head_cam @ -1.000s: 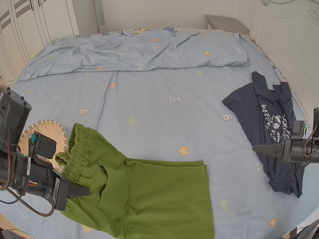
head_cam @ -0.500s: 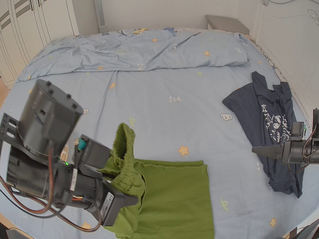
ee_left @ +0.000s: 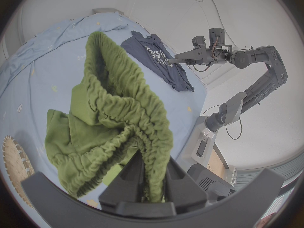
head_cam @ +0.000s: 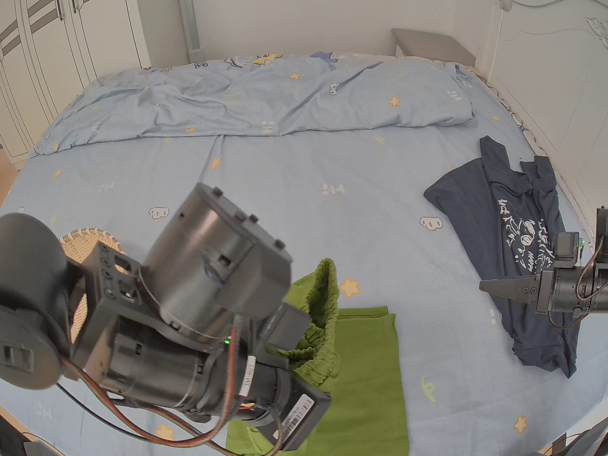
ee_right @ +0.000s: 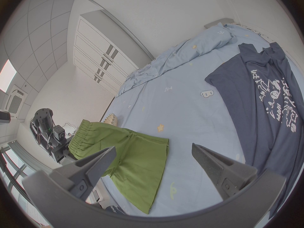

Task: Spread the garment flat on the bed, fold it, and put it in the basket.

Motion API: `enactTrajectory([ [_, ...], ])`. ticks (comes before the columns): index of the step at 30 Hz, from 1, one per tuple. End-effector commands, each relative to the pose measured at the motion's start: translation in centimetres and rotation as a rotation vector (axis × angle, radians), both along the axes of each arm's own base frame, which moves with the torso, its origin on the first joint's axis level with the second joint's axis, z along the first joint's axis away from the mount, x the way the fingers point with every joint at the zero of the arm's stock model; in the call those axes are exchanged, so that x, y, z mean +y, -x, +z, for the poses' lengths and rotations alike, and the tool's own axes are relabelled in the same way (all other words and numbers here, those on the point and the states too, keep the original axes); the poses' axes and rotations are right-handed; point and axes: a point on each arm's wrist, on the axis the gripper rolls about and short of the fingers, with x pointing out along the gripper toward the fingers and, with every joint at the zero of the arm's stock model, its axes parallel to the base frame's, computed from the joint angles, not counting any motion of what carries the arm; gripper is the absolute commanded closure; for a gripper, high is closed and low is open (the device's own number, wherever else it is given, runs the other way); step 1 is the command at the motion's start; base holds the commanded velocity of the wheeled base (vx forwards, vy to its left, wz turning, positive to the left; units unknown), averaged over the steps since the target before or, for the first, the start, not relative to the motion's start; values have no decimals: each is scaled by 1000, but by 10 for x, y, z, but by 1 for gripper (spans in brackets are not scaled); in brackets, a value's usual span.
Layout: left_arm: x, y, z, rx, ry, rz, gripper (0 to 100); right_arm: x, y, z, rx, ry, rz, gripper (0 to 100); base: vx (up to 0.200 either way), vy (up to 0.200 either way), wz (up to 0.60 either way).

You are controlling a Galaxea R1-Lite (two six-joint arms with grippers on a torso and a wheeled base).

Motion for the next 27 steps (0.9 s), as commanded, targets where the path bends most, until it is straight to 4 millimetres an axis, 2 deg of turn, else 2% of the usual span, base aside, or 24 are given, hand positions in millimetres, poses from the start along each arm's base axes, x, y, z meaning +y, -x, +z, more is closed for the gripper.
enactTrajectory([
  [1, -15, -6, -15, 18, -15, -6, 100, 0, 0, 0, 0, 0, 0, 0, 0, 0, 0],
  [17, -34, -13, -38, 47, -26, 8, 100, 0, -1, -2, 5, 1, 2, 0, 0, 0, 0],
  [18, -35, -13, -39, 46, -23, 9, 0, 0, -1, -2, 5, 1, 2, 0, 0, 0, 0],
  [27, -43, -19, -42, 54, 45, 59, 0, 0, -1, -2, 7, 1, -1, 0, 0, 0, 0],
])
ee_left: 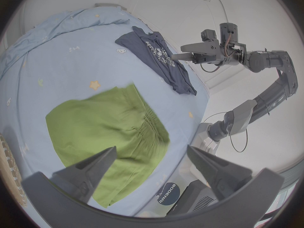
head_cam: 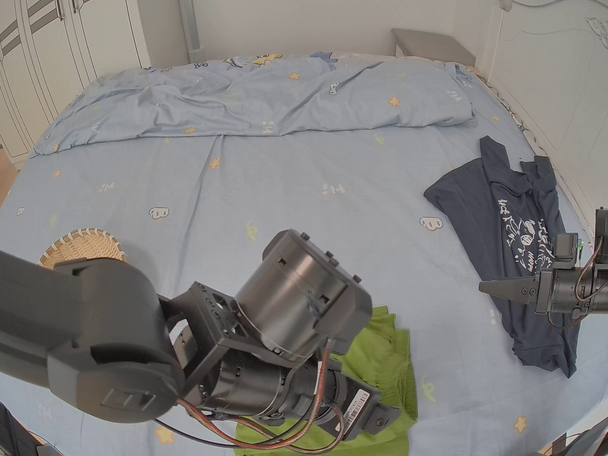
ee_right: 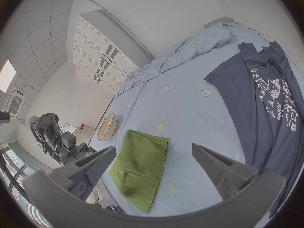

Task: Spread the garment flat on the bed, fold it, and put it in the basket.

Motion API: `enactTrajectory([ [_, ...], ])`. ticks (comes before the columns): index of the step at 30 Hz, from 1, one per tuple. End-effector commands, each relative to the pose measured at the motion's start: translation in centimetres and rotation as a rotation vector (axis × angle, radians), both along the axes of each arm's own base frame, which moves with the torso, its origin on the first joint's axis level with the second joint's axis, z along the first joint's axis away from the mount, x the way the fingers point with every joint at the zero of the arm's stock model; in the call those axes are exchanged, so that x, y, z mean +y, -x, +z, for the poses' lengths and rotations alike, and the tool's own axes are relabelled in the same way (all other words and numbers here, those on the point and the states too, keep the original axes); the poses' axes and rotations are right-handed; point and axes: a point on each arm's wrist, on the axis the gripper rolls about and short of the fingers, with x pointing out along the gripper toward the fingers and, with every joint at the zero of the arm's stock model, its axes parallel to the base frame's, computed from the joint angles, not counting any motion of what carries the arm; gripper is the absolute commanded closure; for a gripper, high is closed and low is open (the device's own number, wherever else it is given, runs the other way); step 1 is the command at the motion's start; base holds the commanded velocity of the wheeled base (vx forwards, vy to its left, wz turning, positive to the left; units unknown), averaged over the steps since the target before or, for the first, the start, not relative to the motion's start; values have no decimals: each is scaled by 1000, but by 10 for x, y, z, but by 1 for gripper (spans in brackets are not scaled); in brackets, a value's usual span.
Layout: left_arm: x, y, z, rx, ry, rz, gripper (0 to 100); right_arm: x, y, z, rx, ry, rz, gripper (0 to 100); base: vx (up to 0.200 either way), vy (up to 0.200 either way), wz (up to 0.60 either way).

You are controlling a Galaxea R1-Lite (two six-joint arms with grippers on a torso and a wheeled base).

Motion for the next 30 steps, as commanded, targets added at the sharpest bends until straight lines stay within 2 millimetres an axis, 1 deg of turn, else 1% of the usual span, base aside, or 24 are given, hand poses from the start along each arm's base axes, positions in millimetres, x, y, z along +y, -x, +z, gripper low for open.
enactTrajectory([
  [1, -3, -2, -3, 7, 17, 17, 0, 0, 0, 0, 1, 0, -1, 0, 0, 0, 0],
  [6, 1, -4, -5, -4, 76, 53, 0, 0, 0, 0, 0, 0, 0, 0, 0, 0, 0],
  [7, 3, -6, -6, -3, 91, 71, 0, 0, 0, 0, 0, 0, 0, 0, 0, 0, 0],
  [8, 11, -9, -3, -4, 110, 102, 0, 0, 0, 0, 0, 0, 0, 0, 0, 0, 0],
  [9, 19, -14, 0, -2, 124, 137, 0, 0, 0, 0, -2, 0, 0, 0, 0, 0, 0],
  [10, 34, -19, 3, 7, 147, 189, 0, 0, 0, 1, -3, -1, 0, 0, 0, 0, 0],
  [11, 35, -20, 3, 8, 148, 195, 0, 0, 0, 1, -5, -1, 2, 0, 0, 0, 0],
  [12, 58, -29, 5, 55, 188, 243, 0, 0, 1, 2, -8, -2, 3, 0, 0, 0, 0],
  [14, 86, -40, 5, 114, 237, 279, 0, 0, 1, 2, -8, -3, 2, 0, 0, 0, 0],
  [16, 116, -46, -1, 184, 281, 310, 0, 0, 3, 5, -18, -4, 3, 0, 0, 0, 0],
  [17, 132, -50, -8, 241, 308, 322, 0, 0, 7, 8, -33, -8, 4, 0, 0, 0, 0],
  [20, 163, -55, -30, 338, 355, 337, 0, 3, 11, 12, -50, -11, 17, 0, 0, 0, 0],
  [21, 168, -58, -39, 350, 357, 345, 0, 3, 12, 13, -53, -11, 22, 0, 0, 0, 0],
  [22, 173, -64, -56, 367, 344, 352, 0, 4, 13, 13, -56, -12, 25, 0, 0, 0, 0],
  [23, 177, -68, -73, 378, 319, 356, 0, 5, 14, 14, -59, -12, 29, 0, 0, 0, 0],
  [26, 180, -79, -110, 366, 265, 328, 0, 7, 17, 14, -53, -12, 43, 0, 0, 0, 0],
  [27, 181, -79, -113, 370, 262, 330, 0, 7, 17, 14, -53, -12, 45, 0, 0, 0, 0],
  [28, 182, -81, -121, 382, 254, 336, 0, 9, 18, 14, -50, -11, 54, 0, 0, 0, 0],
  [30, 181, -80, -125, 396, 247, 332, 0, 10, 18, 14, -50, -11, 60, 0, 0, 0, 0],
])
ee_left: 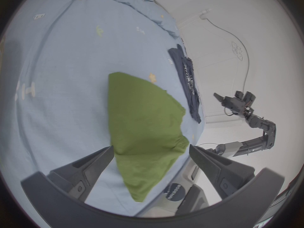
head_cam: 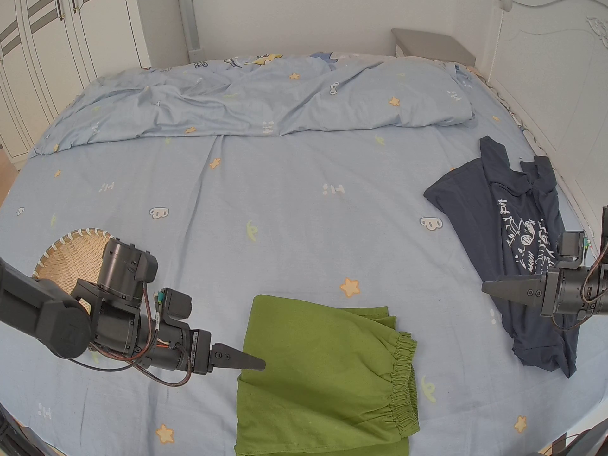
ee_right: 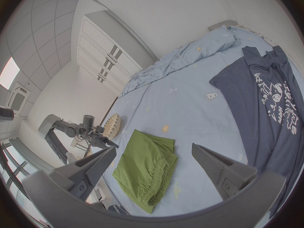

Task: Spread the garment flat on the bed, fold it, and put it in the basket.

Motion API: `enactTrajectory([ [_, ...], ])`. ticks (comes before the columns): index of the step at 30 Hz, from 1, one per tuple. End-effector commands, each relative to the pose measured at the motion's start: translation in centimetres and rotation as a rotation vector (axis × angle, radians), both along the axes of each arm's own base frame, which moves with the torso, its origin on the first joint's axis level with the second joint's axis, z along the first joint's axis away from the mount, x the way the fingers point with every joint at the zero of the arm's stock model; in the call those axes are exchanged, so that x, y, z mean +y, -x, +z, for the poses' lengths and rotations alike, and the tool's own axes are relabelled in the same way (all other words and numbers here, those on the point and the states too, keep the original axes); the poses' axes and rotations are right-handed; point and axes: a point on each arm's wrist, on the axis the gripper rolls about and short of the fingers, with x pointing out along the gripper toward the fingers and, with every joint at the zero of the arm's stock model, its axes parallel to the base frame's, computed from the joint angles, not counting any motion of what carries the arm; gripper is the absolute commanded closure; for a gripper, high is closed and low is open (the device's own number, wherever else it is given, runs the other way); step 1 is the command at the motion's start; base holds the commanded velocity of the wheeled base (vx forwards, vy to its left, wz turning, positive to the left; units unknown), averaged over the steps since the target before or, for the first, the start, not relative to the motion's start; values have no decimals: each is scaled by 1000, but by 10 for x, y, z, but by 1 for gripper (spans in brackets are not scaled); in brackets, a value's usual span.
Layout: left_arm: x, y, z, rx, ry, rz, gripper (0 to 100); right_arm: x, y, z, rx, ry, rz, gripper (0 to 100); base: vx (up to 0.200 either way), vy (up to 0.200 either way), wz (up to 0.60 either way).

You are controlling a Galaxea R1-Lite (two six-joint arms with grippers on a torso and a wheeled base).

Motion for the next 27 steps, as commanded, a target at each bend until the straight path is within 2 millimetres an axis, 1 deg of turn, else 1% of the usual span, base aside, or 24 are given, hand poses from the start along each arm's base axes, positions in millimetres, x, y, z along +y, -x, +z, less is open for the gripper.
enactTrajectory([
  [1, 17, -8, -61, 133, -54, 12, 0, 6, 8, 4, -18, -3, 34, 0, 0, 0, 0],
  [6, 14, -8, -66, 147, -58, -4, 0, 6, 8, 4, -17, -2, 33, 0, 0, 0, 0],
  [8, 10, -11, -73, 168, -60, -10, 0, 6, 8, 3, -15, -2, 34, 0, 0, 0, 0],
  [11, 7, -14, -77, 170, -55, -19, 0, 7, 8, 3, -14, -2, 39, 0, 0, 0, 0],
  [12, 1, -14, -79, 169, -52, -33, 0, 7, 8, 3, -12, -2, 39, 0, 0, 0, 0],
  [13, -1, -14, -79, 170, -51, -35, 0, 7, 8, 3, -12, -2, 39, 0, 0, 0, 0],
  [14, -8, -15, -81, 172, -40, -37, 0, 7, 8, 3, -13, -1, 39, 0, 0, 0, 0],
  [18, -21, -16, -84, 151, -5, -41, 0, 7, 8, 3, -13, -1, 39, 0, 0, 0, 0],
  [20, -31, -19, -88, 138, 13, -51, 0, 7, 8, 3, -12, -1, 39, 0, 0, 0, 0],
  [24, -41, -20, -88, 125, 38, -58, 0, 7, 8, 2, -11, 0, 41, 0, 0, 0, 0],
  [27, -43, -21, -87, 124, 49, -50, 0, 7, 8, 2, -10, -1, 39, 0, 0, 0, 0],
])
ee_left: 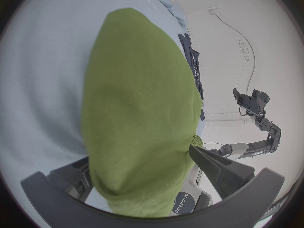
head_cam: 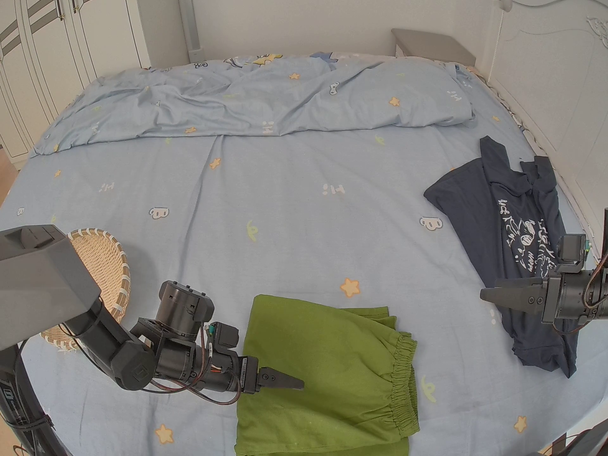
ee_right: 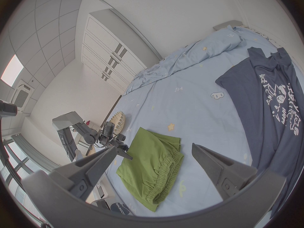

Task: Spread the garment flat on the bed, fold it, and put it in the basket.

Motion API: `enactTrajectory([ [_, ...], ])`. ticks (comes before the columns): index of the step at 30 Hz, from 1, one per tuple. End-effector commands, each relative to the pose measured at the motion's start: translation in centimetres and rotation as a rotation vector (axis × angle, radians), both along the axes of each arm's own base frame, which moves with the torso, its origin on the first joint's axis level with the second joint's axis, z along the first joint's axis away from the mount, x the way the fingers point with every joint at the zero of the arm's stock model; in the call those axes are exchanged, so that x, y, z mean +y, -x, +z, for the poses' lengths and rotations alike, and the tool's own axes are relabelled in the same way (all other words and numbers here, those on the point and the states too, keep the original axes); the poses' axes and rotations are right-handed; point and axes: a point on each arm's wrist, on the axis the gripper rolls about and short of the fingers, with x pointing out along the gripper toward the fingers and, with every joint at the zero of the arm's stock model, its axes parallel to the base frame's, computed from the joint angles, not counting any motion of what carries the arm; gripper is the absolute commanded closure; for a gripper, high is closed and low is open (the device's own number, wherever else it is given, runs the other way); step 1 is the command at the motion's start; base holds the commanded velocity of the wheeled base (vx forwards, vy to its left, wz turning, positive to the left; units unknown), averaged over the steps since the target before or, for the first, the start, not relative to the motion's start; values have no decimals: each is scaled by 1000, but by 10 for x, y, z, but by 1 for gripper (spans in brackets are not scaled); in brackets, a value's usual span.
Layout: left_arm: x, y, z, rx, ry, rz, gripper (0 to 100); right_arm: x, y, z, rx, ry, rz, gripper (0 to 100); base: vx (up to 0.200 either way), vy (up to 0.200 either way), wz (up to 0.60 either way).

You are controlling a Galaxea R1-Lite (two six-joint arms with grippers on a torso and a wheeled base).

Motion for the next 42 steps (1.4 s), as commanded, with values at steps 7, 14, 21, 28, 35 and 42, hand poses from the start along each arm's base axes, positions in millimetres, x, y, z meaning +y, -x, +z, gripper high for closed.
enactTrajectory([
  [7, -10, 4, -8, 22, -3, -15, 0, 0, -1, -2, 4, 2, 1, 0, 0, 0, 0],
  [14, -1, 7, 13, 11, 32, 43, 100, 0, 0, -1, 1, 2, 3, 0, 0, 0, 0],
  [21, 28, 14, 36, -28, 65, 137, 100, 0, 1, -1, 0, 2, 5, 0, 0, 0, 0],
  [28, 38, 21, 51, -69, 83, 165, 100, 3, 2, -1, 0, 4, 19, 0, 0, 0, 0],
  [35, 37, 19, 50, -64, 83, 165, 100, 3, 2, -1, -2, 3, 19, 0, -29, 0, 0],
  [42, 38, 17, 54, -80, 93, 173, 100, 3, 4, 0, -10, 4, 16, 0, -143, 0, 0],
])
